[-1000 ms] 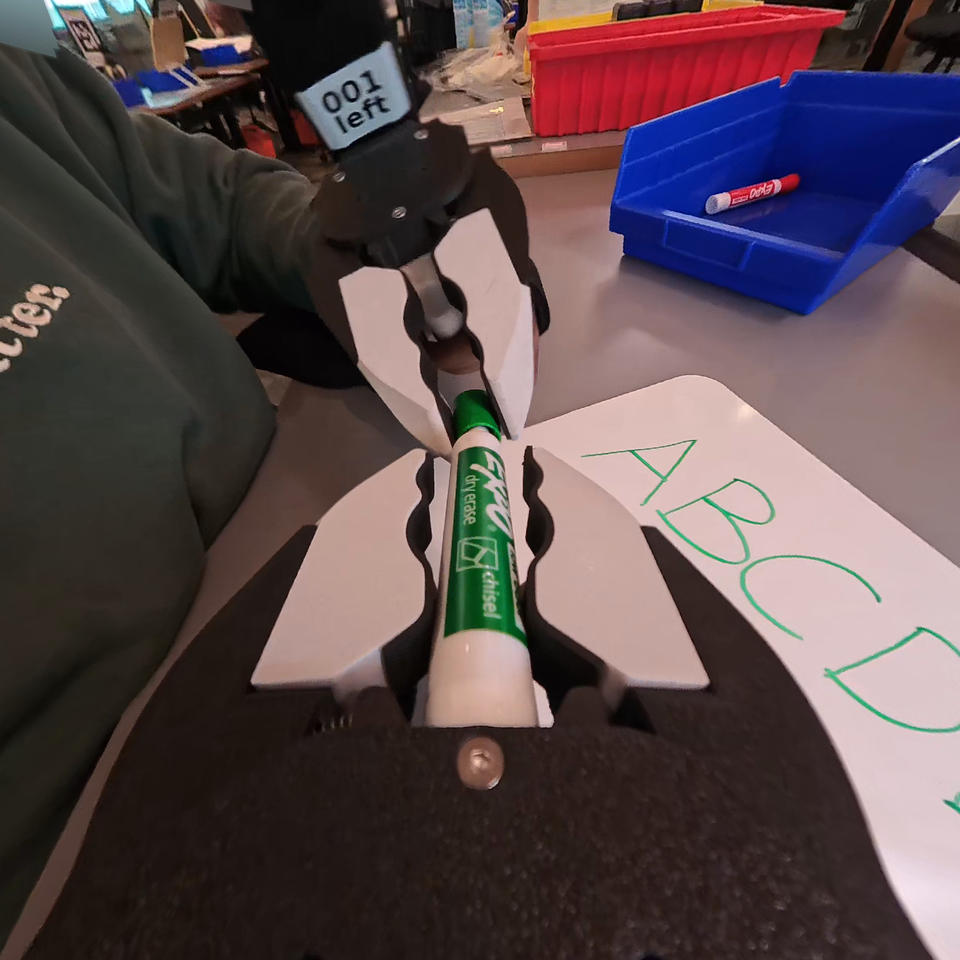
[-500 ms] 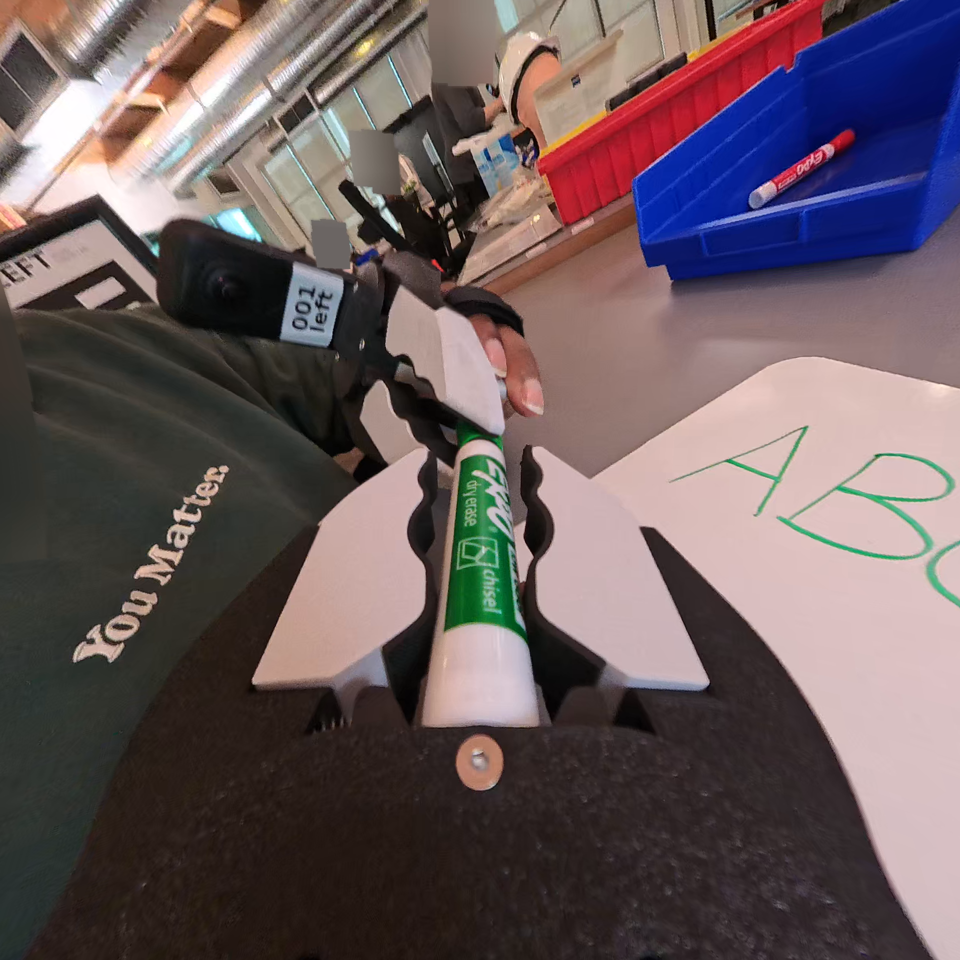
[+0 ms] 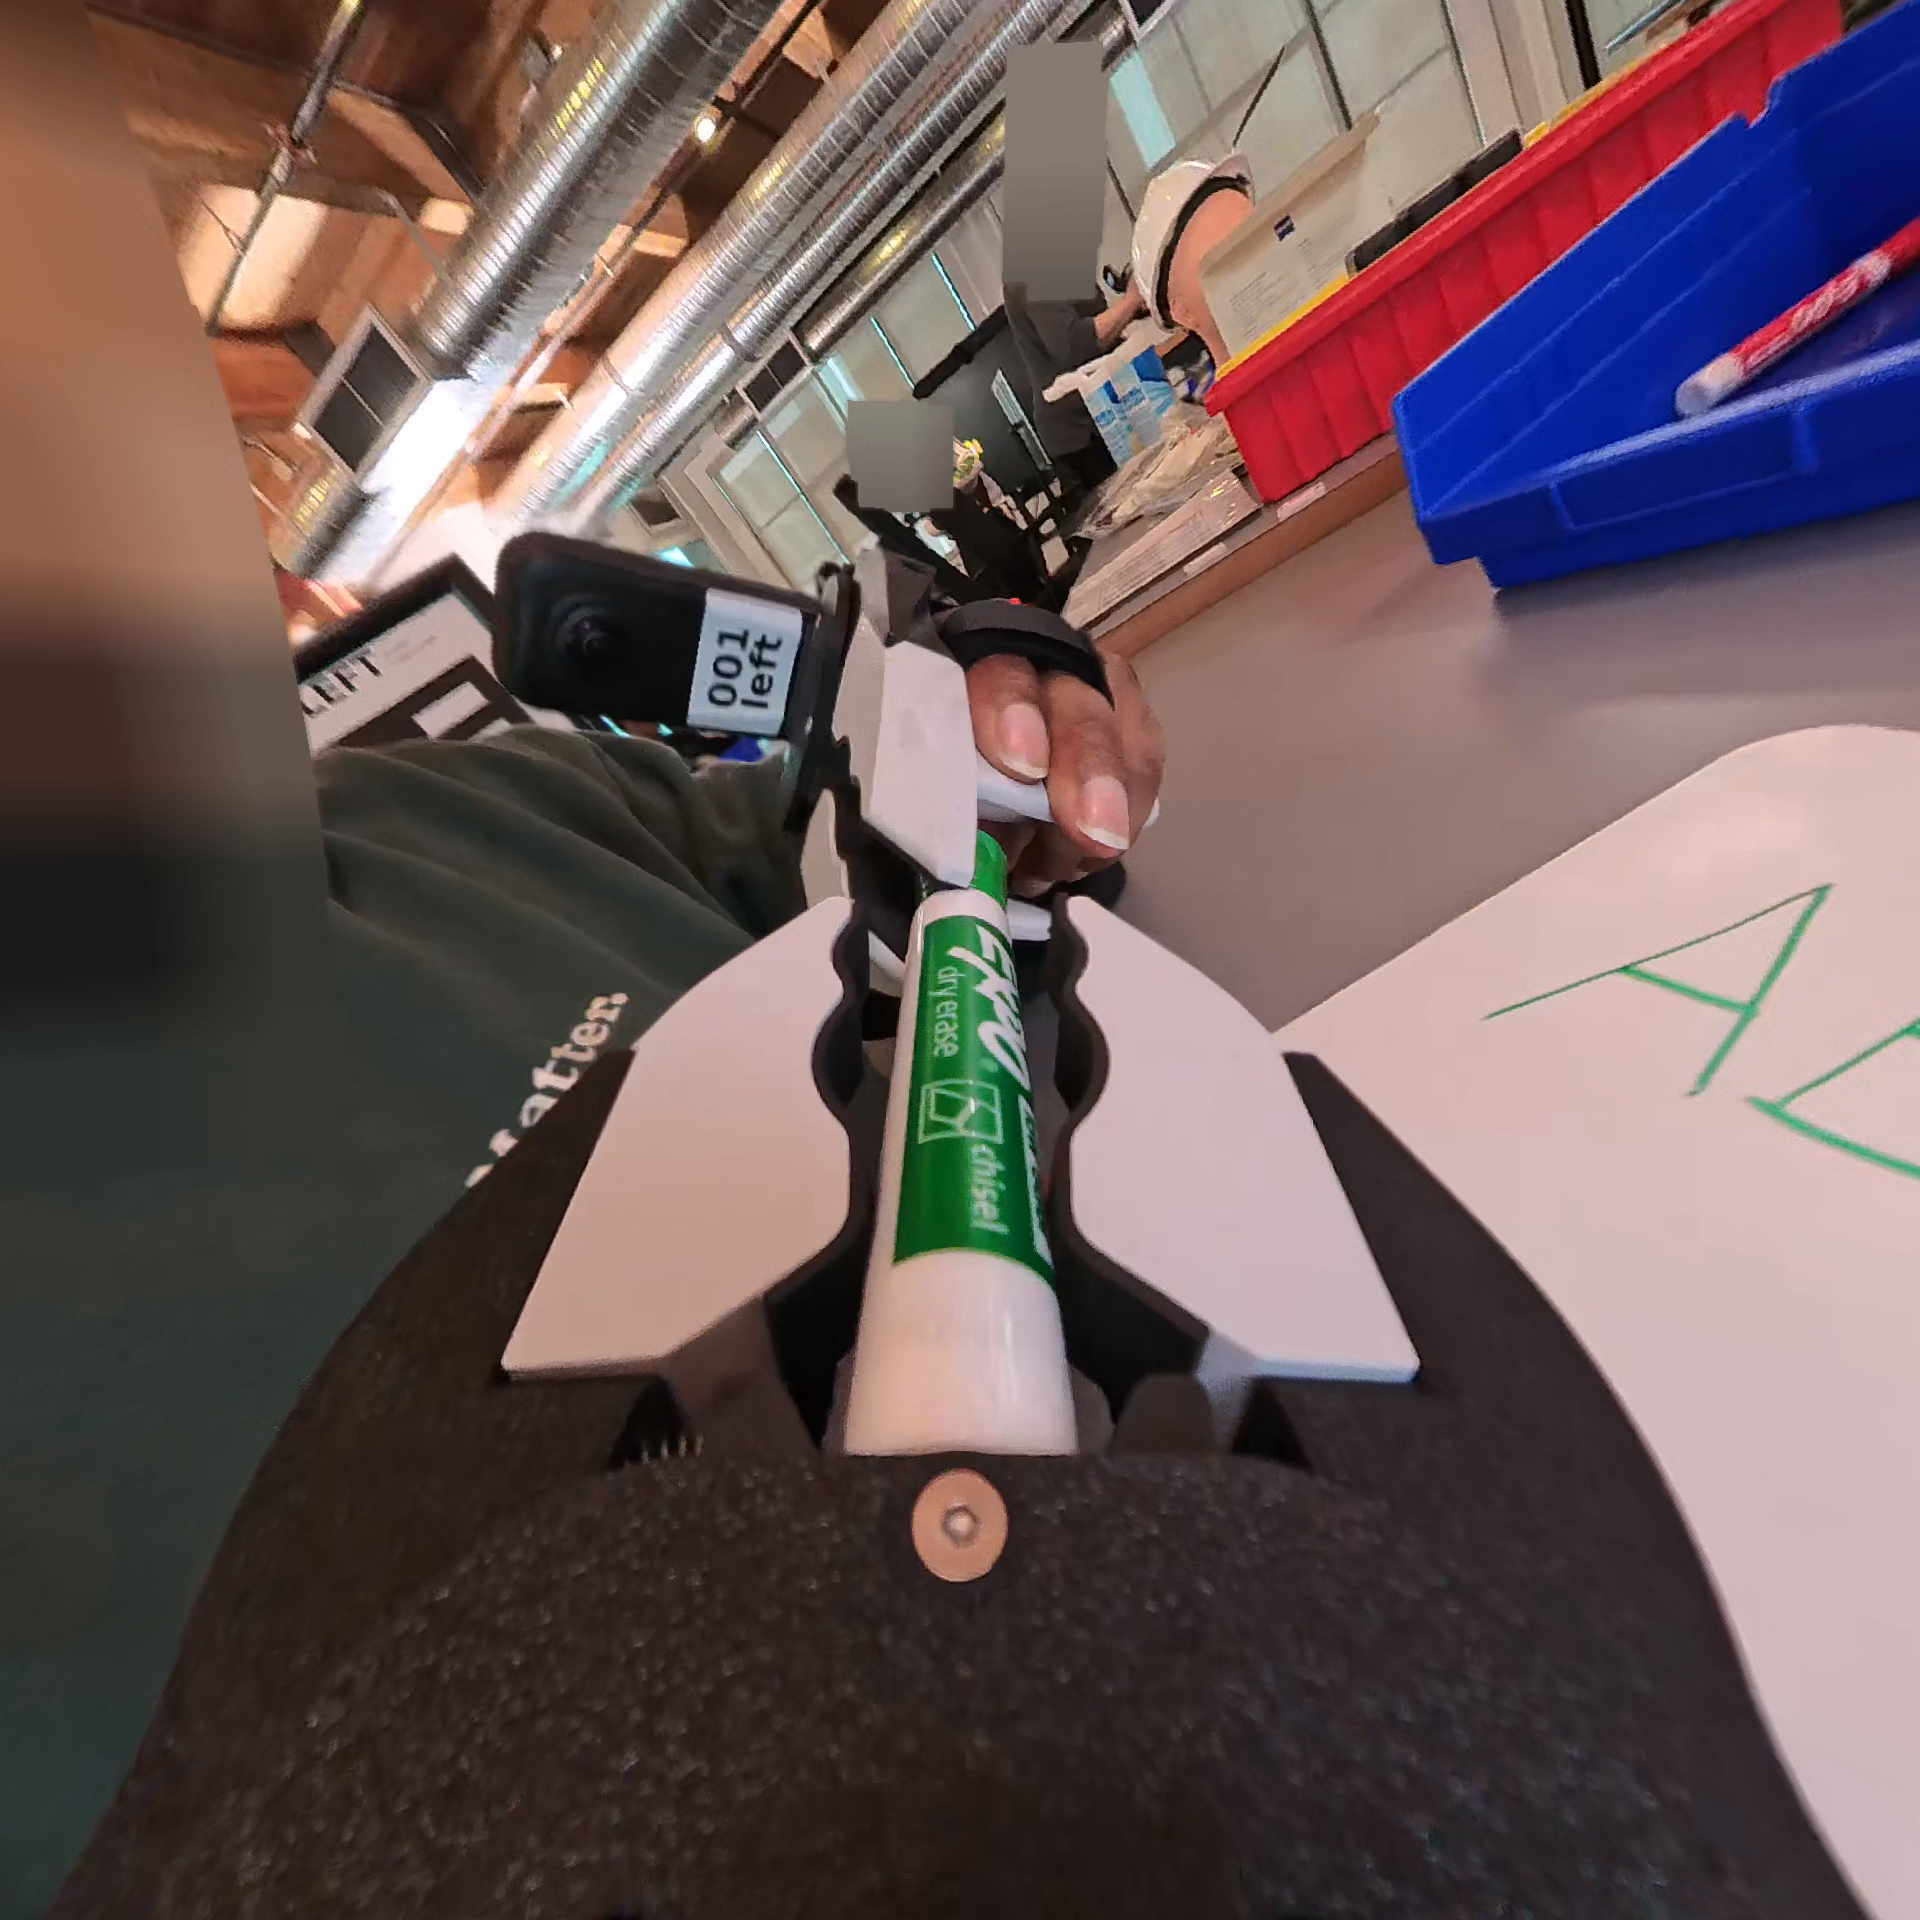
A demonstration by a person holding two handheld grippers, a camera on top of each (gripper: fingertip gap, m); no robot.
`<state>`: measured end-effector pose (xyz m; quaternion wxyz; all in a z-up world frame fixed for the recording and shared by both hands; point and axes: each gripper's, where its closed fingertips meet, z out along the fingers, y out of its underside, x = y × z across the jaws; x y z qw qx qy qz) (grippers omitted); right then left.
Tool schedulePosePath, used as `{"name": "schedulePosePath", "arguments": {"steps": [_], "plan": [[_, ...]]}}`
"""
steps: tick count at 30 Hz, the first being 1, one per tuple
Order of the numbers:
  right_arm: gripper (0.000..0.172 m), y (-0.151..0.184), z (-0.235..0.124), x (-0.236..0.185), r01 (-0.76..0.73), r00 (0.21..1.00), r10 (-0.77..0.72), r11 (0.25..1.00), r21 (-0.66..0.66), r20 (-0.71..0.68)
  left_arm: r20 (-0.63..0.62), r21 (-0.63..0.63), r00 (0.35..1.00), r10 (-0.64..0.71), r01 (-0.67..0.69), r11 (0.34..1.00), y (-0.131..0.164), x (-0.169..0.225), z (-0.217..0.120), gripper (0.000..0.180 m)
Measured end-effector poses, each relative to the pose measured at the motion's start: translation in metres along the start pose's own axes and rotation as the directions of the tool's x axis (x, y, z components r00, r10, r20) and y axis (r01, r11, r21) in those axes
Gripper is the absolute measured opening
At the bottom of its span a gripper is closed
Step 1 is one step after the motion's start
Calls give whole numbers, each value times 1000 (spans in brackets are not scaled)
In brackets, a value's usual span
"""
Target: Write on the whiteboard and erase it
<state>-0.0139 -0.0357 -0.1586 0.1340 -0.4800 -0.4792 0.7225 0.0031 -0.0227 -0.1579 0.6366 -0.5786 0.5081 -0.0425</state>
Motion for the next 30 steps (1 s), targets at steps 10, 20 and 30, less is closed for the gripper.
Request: {"name": "schedulePosePath", "arguments": {"steps": [10, 20, 30], "plan": [[44, -16, -39, 29, 516, 653, -702, 687, -511, -284, -141, -117, 921, -362, 348, 930, 35, -15, -11, 16], [25, 29, -42, 63, 429, 399, -912, 277, -860, -95, -198, -221, 903, -382, 338, 915, 59, 7, 4, 16], [19, -58, -103, 78, 269, 332, -776, 623, -735, -536, 46, -26, 883, -468, 469, 883, 52, -51, -9, 25]]}}
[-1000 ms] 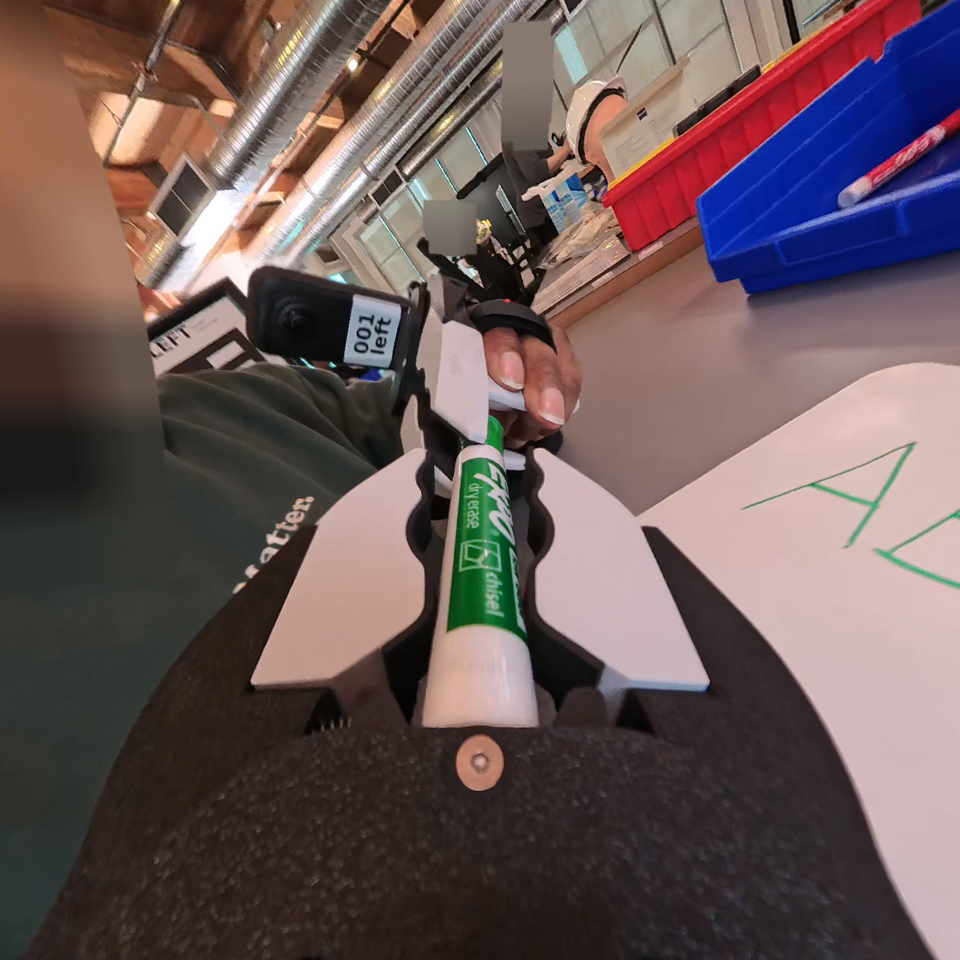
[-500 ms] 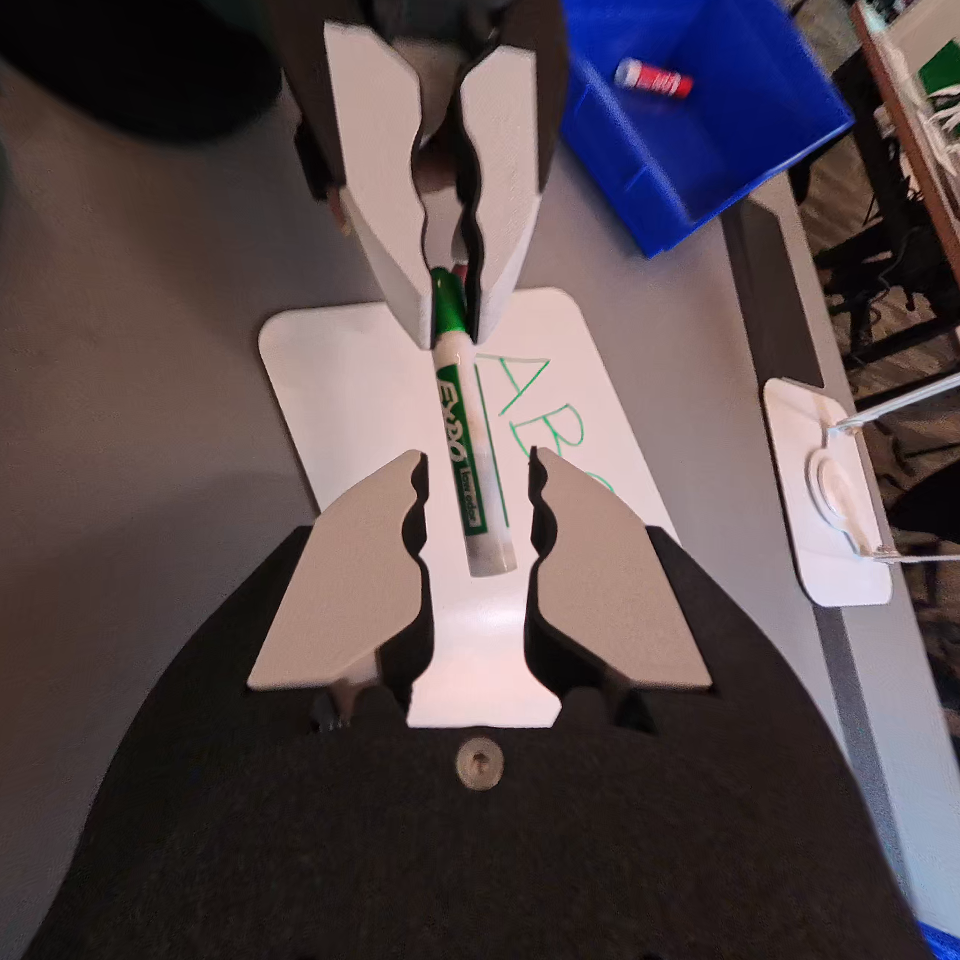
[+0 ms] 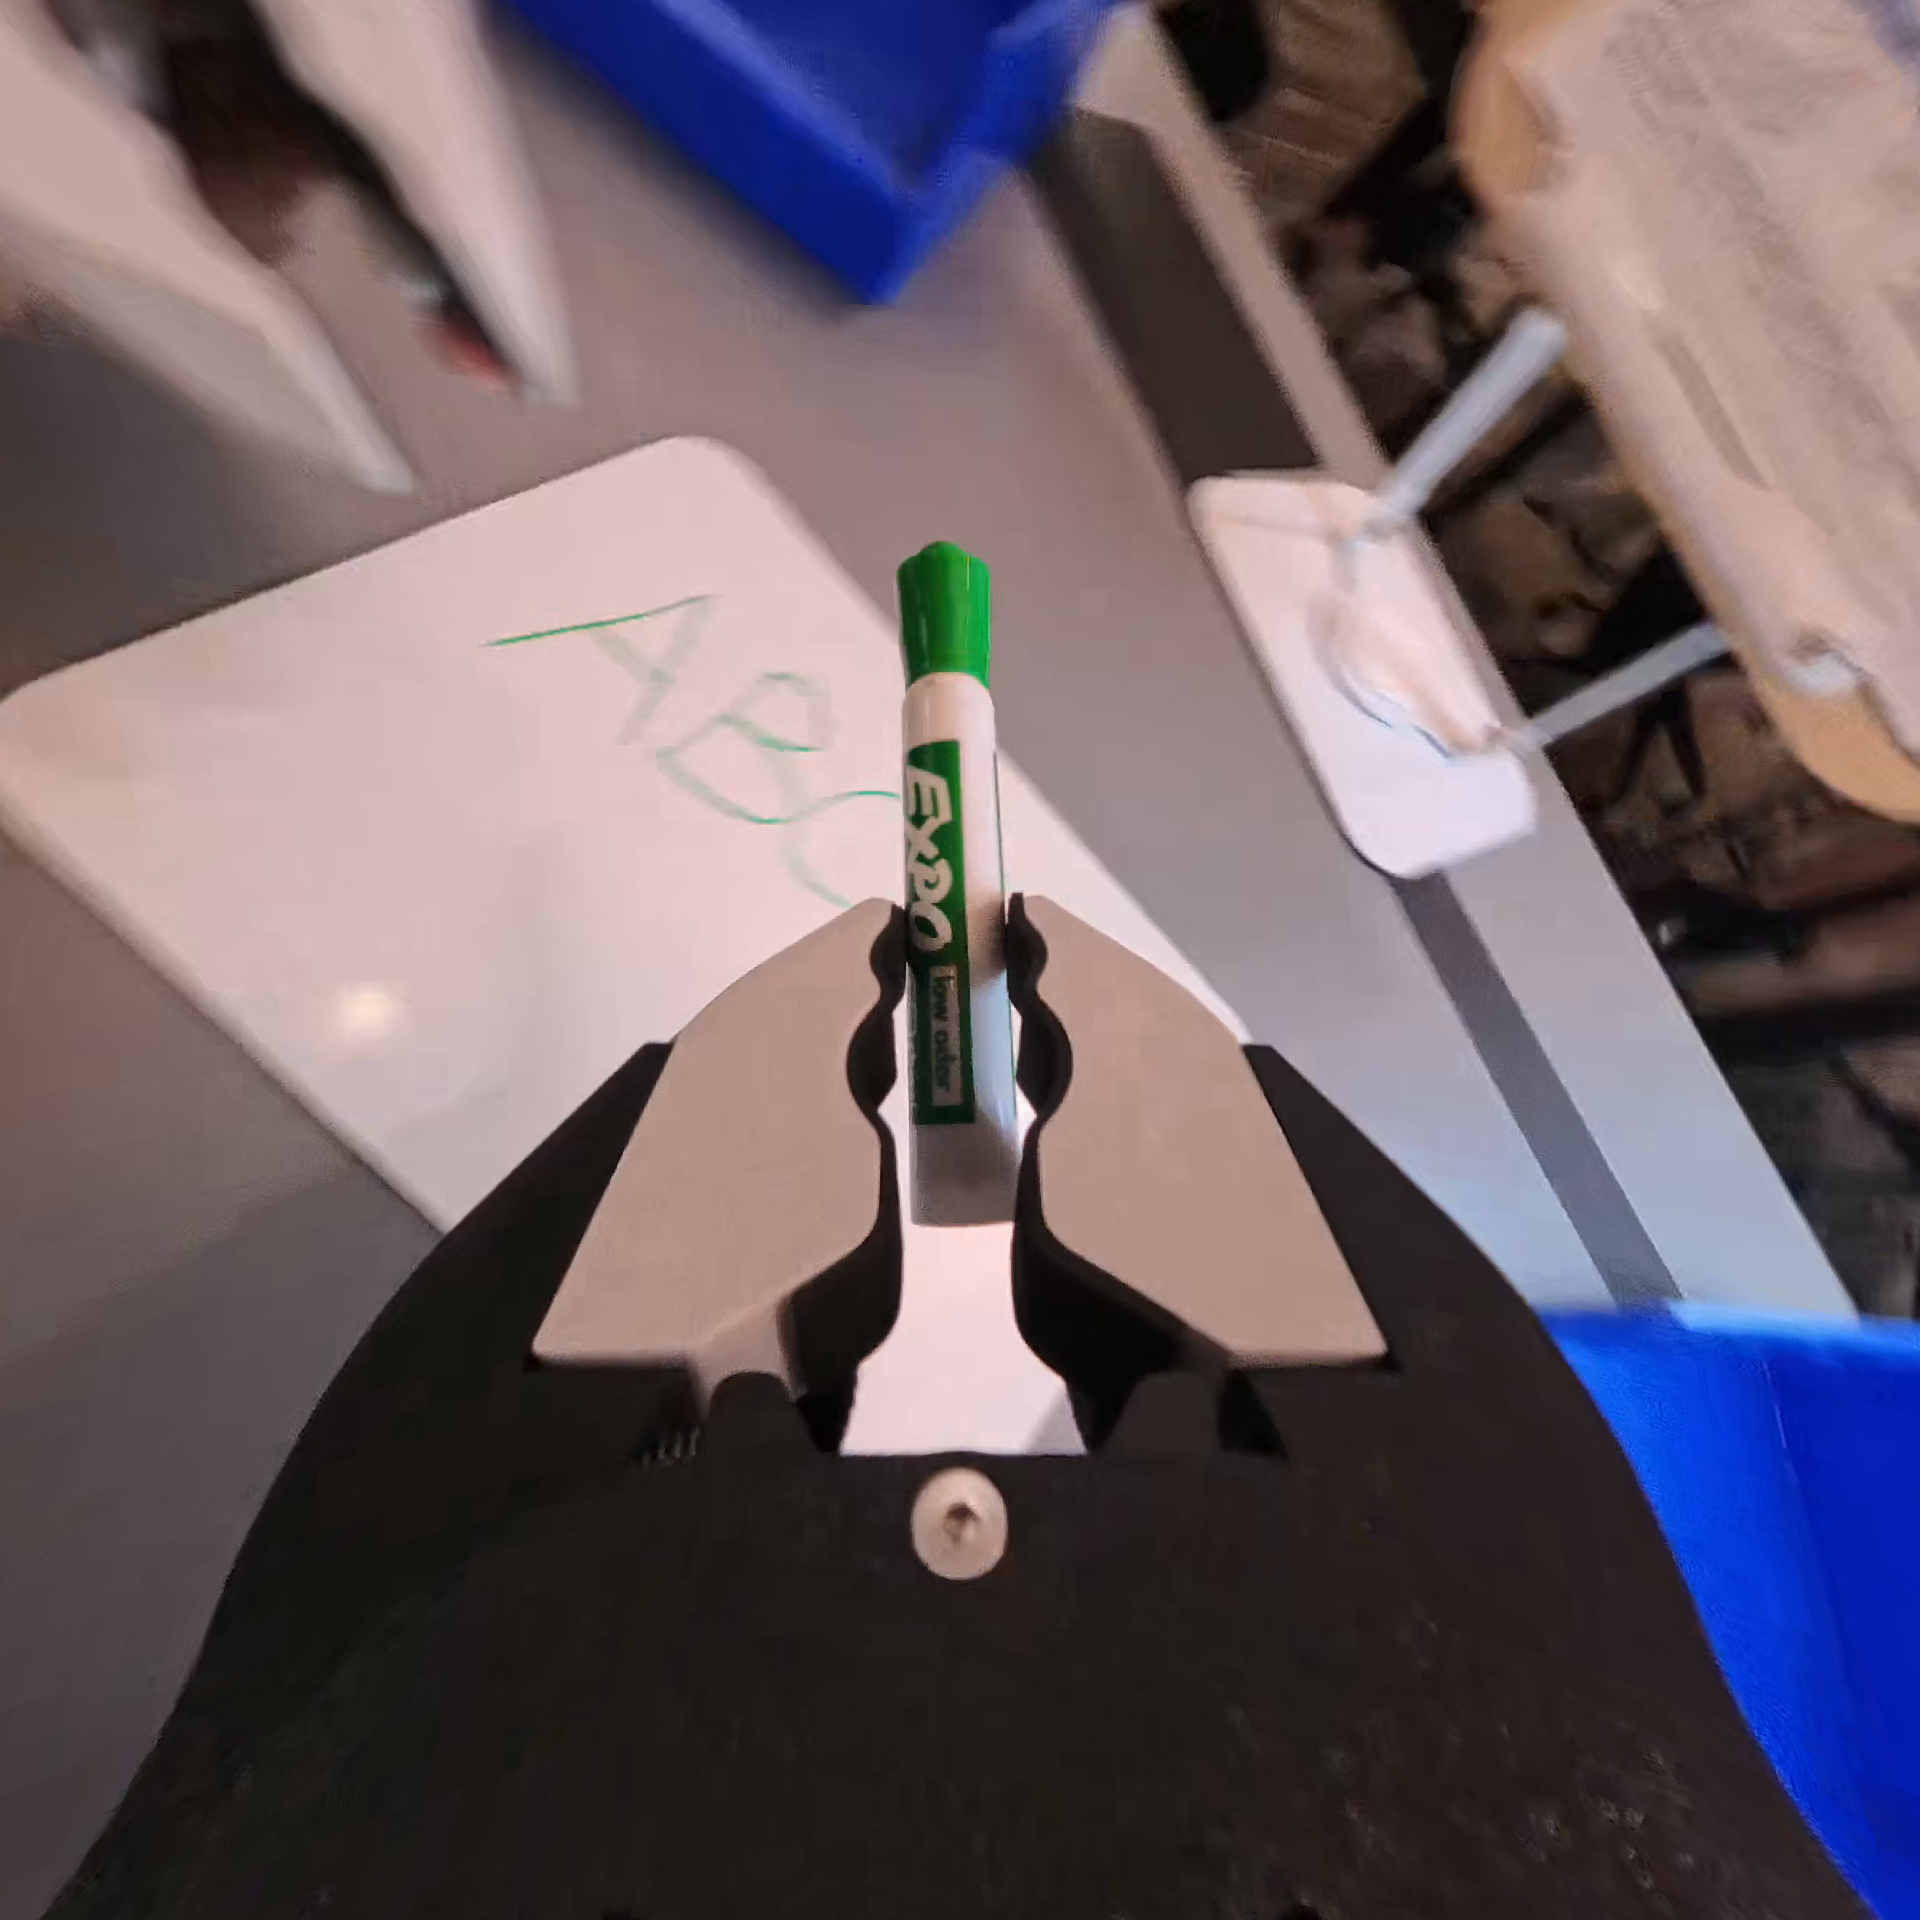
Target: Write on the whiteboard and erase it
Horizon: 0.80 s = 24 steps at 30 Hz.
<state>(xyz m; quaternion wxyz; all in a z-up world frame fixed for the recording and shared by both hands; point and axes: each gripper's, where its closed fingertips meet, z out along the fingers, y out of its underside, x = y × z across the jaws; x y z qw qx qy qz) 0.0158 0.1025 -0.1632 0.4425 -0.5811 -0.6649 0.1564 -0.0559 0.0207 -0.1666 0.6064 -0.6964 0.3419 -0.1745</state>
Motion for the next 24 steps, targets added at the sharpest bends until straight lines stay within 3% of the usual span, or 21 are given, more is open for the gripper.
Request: {"name": "schedulePosePath", "arguments": {"steps": [3, 5, 10, 13, 15, 17, 24], "plan": [[19, 18, -24, 89, -248, 955, 245, 969, 4, -167, 66, 19, 998, 22, -23, 1000, -3, -11, -7, 20], [19, 49, -41, 153, -390, 877, 366, 921, -16, -312, 96, 16, 994, 47, -49, 999, -4, -13, -8, 16], [19, 162, -61, 254, -731, 593, 592, 680, -57, -546, 88, -1, 994, 60, -60, 998, -2, -8, -7, 13], [19, 222, -53, 268, -858, 447, 664, 507, -79, -599, 86, -17, 995, 58, -57, 998, 2, -7, -6, 10], [19, 243, -39, 264, -906, 380, 713, 414, -83, -589, 81, -24, 995, 61, -59, 998, 4, -6, -6, 10], [19, 254, -27, 261, -921, 355, 721, 379, -90, -596, 83, -33, 994, 68, -65, 997, 7, -6, -6, 9], [19, 276, -8, 249, -922, 382, 685, 330, -203, -620, 61, -48, 996, 60, -57, 997, 12, -3, -4, 8]]}}
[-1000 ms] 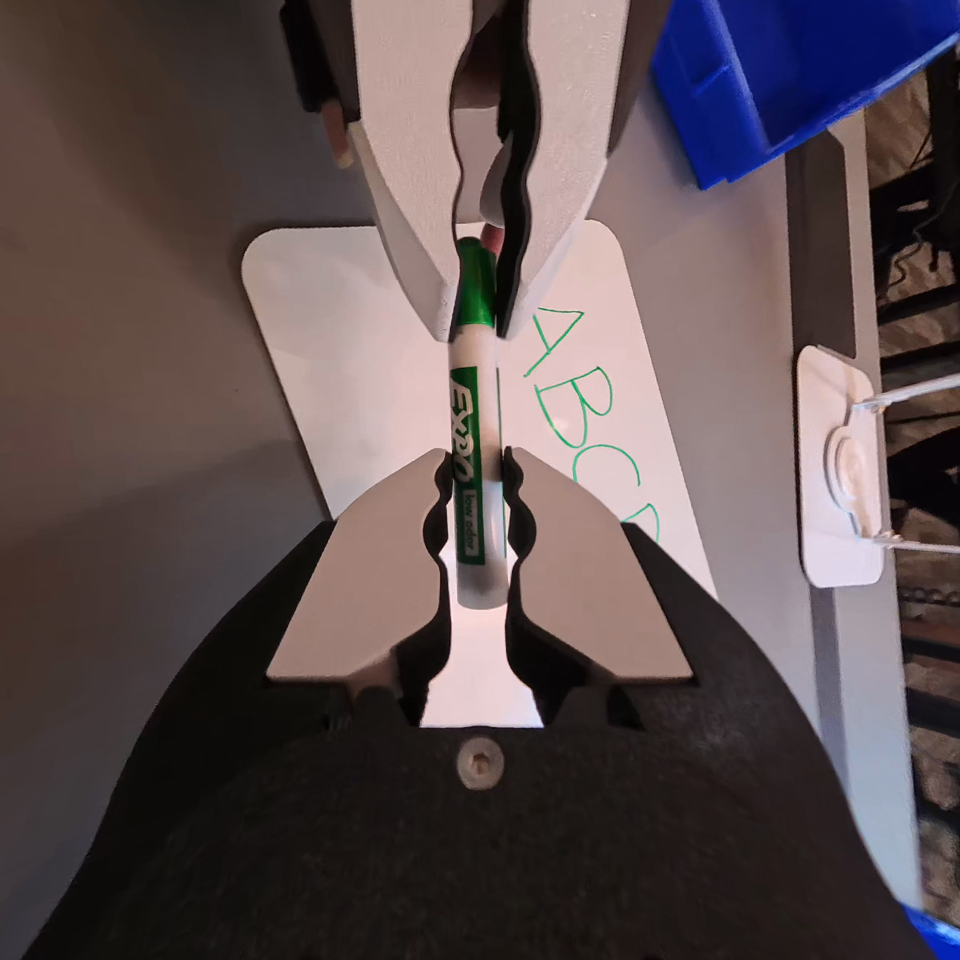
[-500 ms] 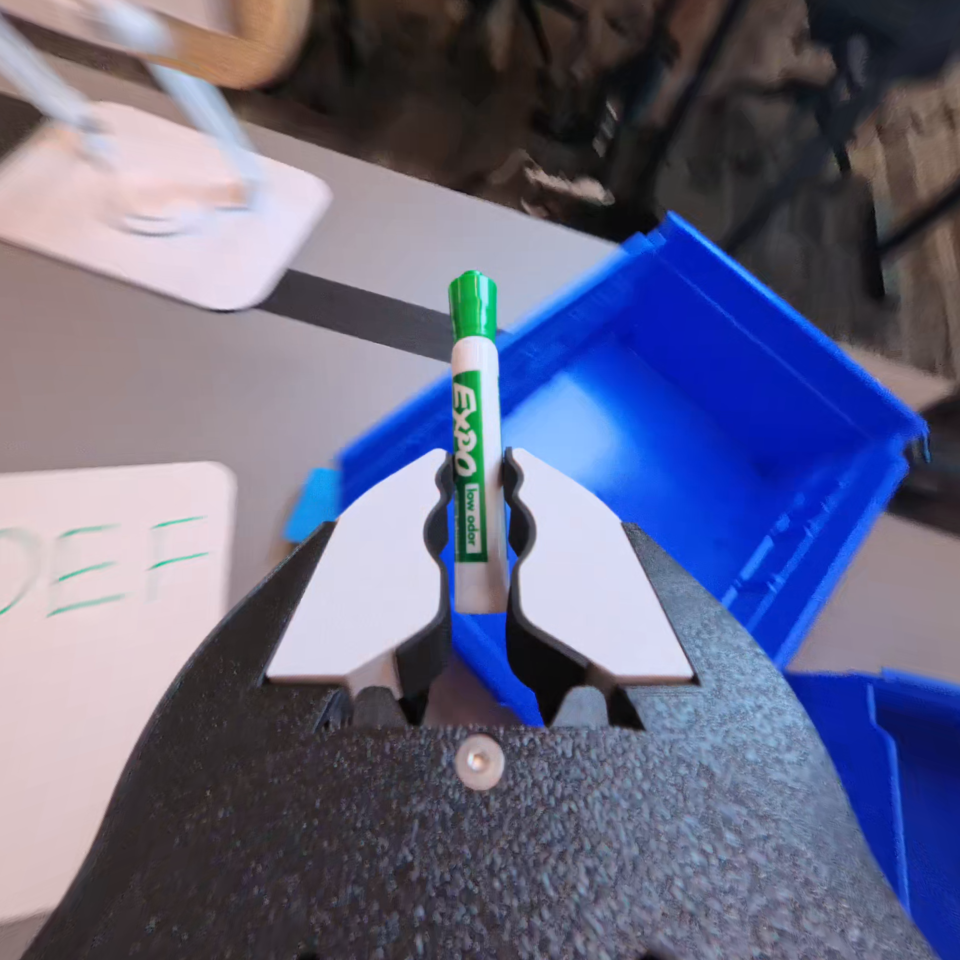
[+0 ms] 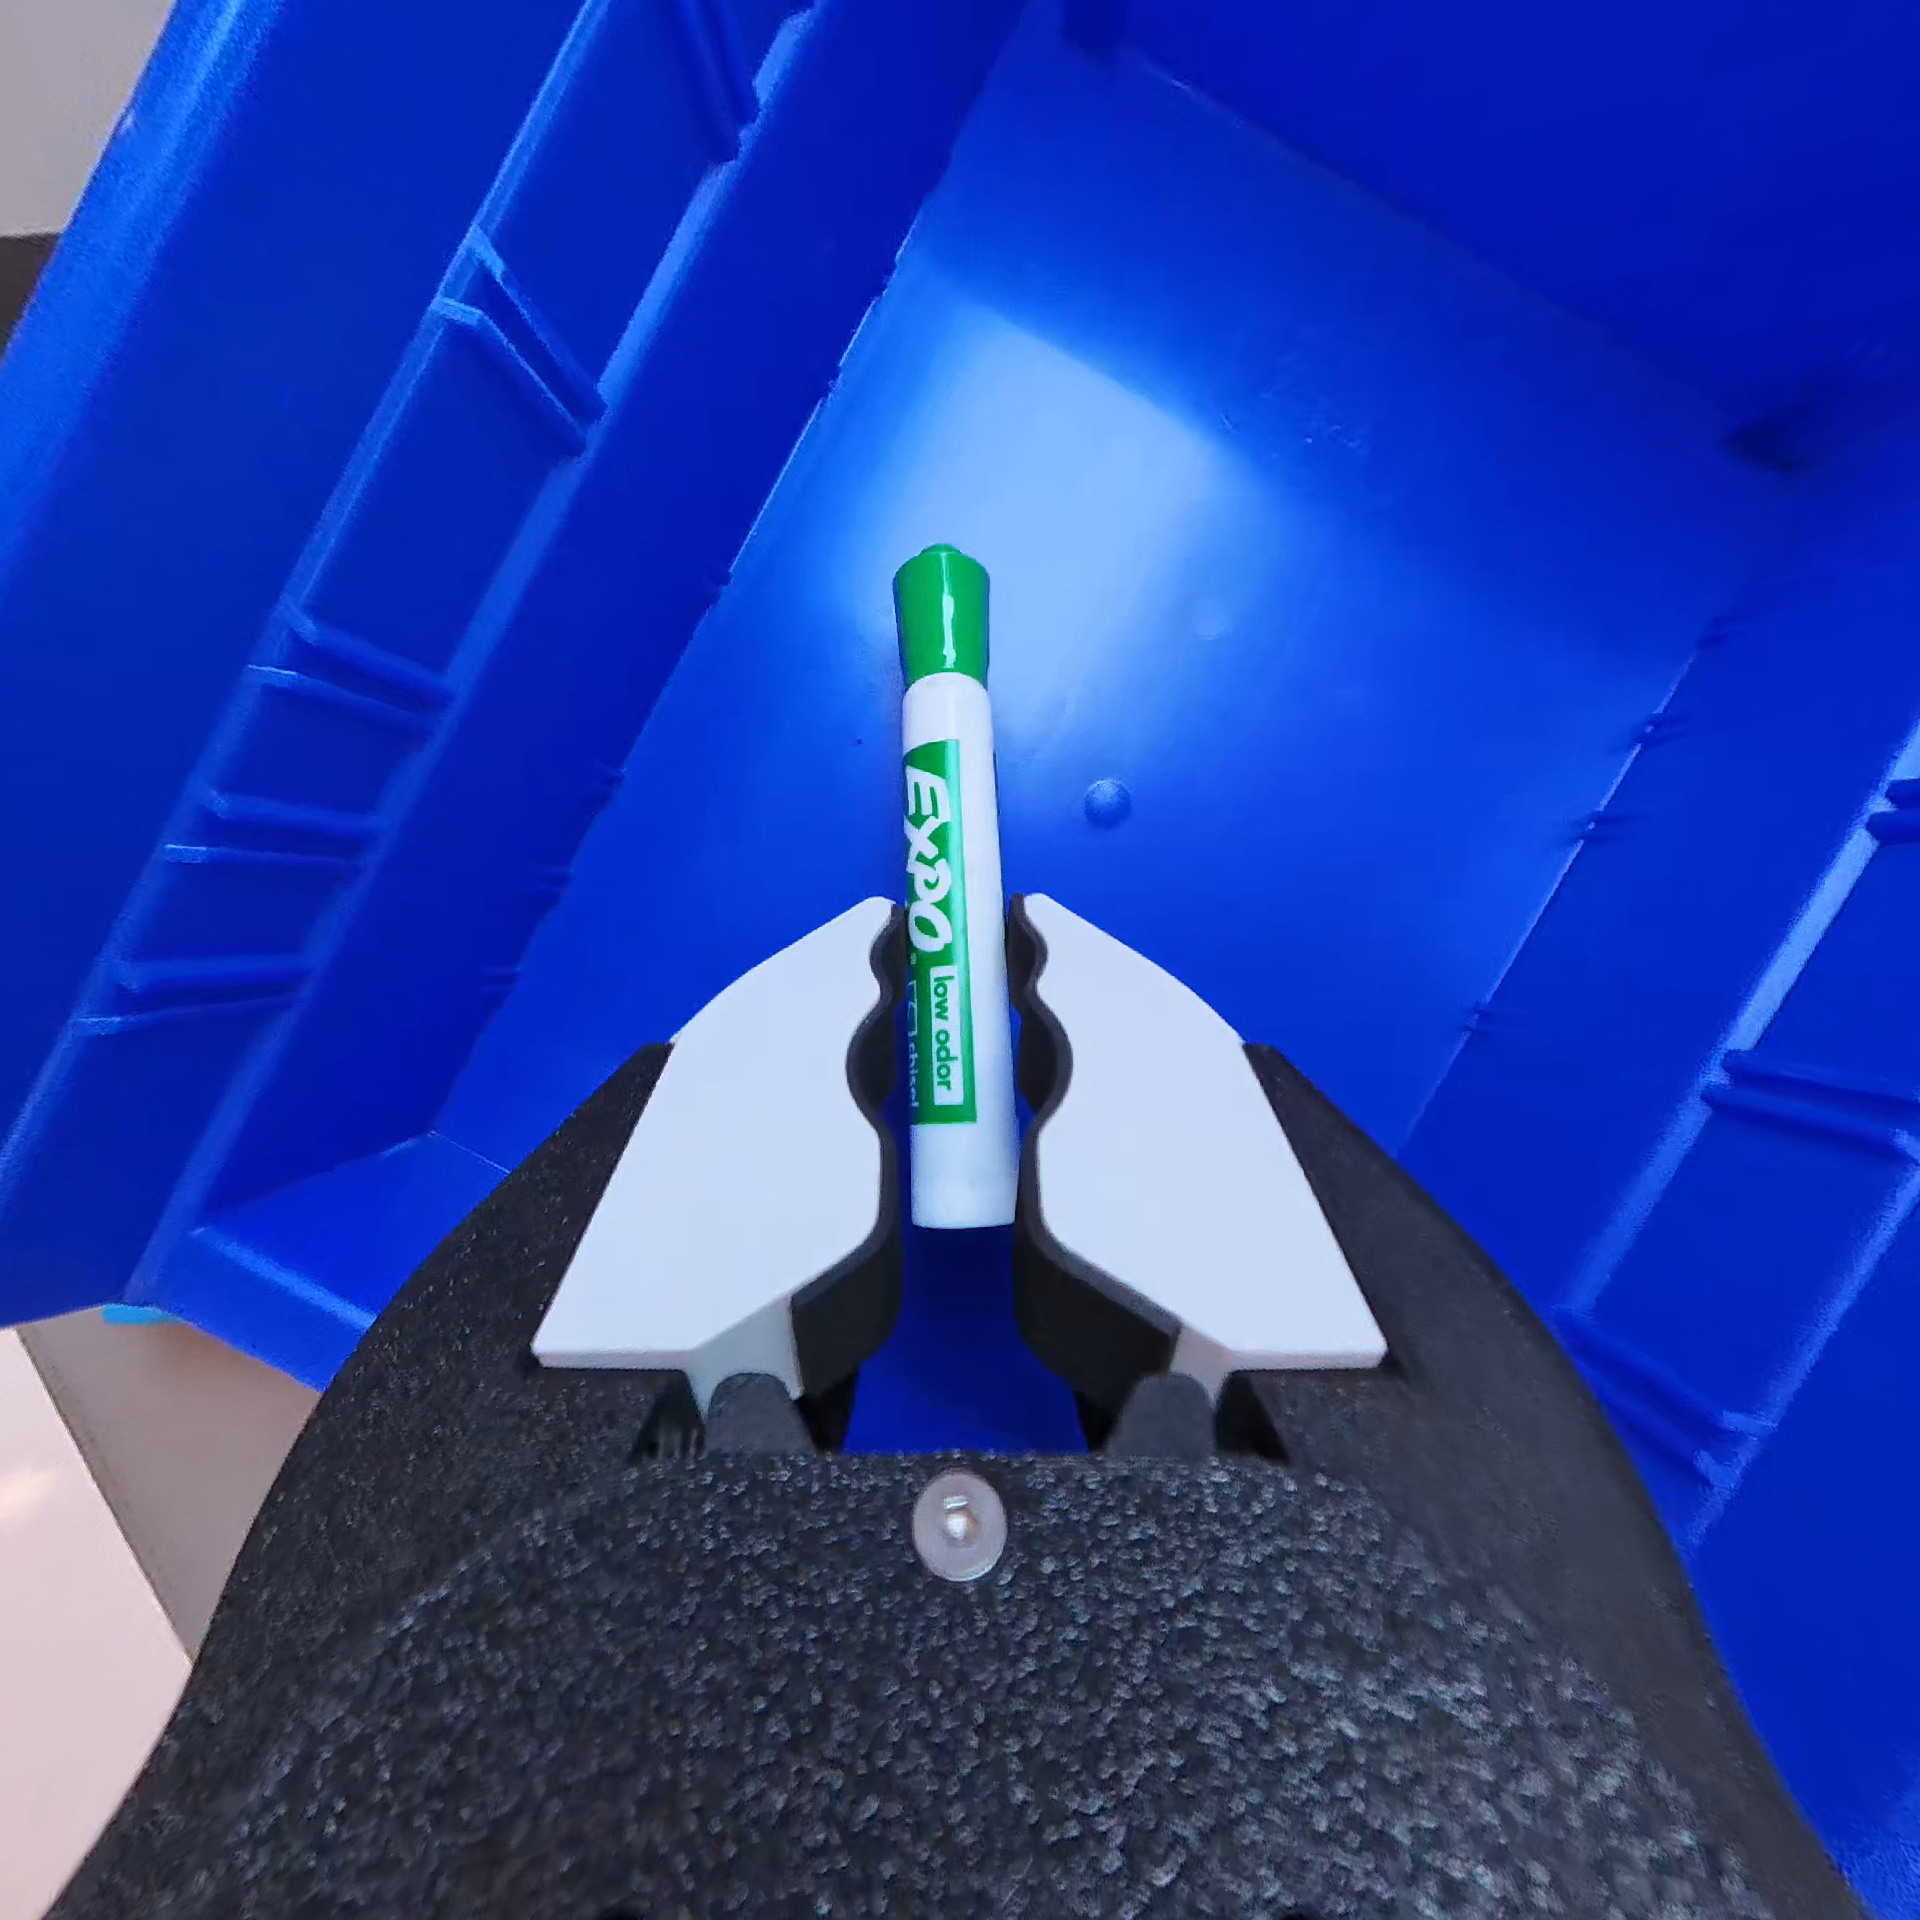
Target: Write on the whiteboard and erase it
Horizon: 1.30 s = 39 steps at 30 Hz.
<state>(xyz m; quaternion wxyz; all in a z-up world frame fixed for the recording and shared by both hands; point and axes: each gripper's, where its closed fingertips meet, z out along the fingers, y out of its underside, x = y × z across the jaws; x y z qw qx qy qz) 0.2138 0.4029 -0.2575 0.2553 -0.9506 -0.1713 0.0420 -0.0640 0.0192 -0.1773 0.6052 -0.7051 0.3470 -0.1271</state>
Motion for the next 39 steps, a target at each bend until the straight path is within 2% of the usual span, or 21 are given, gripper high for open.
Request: {"name": "schedulePosePath", "arguments": {"steps": [5, 10, 11, 13, 18, 22, 26, 29, 31, 34, 37, 39], "plan": [[19, -4, -3, 10, 35, 997, -34, 999, 4, -71, -7, -12, 1000, 0, 0, 1000, 3, 2, 1, 8], [22, -3, -17, 59, 8, 950, -4, 1000, 13, -312, -13, -26, 1000, 5, -6, 1000, 5, 4, 4, 7], [33, -3, -19, 63, -1, 946, 8, 1000, 22, -325, -15, -28, 1000, 6, -6, 1000, 6, 5, 4, 7], [40, -7, -24, 66, 13, 939, 2, 999, 41, -344, -18, -33, 1000, 4, -5, 999, 7, 6, 4, 7], [35, -19, -34, 64, 76, 928, -39, 993, 86, -370, -21, -39, 1000, 4, -5, 999, 9, 6, 5, 7], [35, -35, -44, 46, 122, 949, -65, 978, 167, -309, -17, -40, 1000, -2, 1, 999, 9, 5, 5, 7], [35, -54, -74, -6, 214, 970, -163, 925, 313, -182, -5, -39, 1000, -1, 1, 999, 10, 1, 4, 7], [35, -52, -102, -51, 302, 953, -283, 870, 391, -107, 4, -41, 1000, -2, 3, 999, 10, -3, 3, 7], [35, -36, -113, -84, 350, 929, -368, 852, 390, -32, 16, -40, 1000, 2, -1, 999, 10, -6, 2, 7], [34, 5, -114, -126, 419, 877, -473, 839, 347, 85, 32, -32, 999, 9, -8, 999, 7, -10, -2, 7], [33, 57, -95, -154, 460, 833, -512, 851, 254, 209, 40, -27, 999, 9, -8, 1000, 5, -12, -4, 7], [40, 77, -77, -155, 455, 840, -496, 864, 215, 217, 37, -29, 999, 10, -9, 1000, 5, -11, -4, 7]]}}
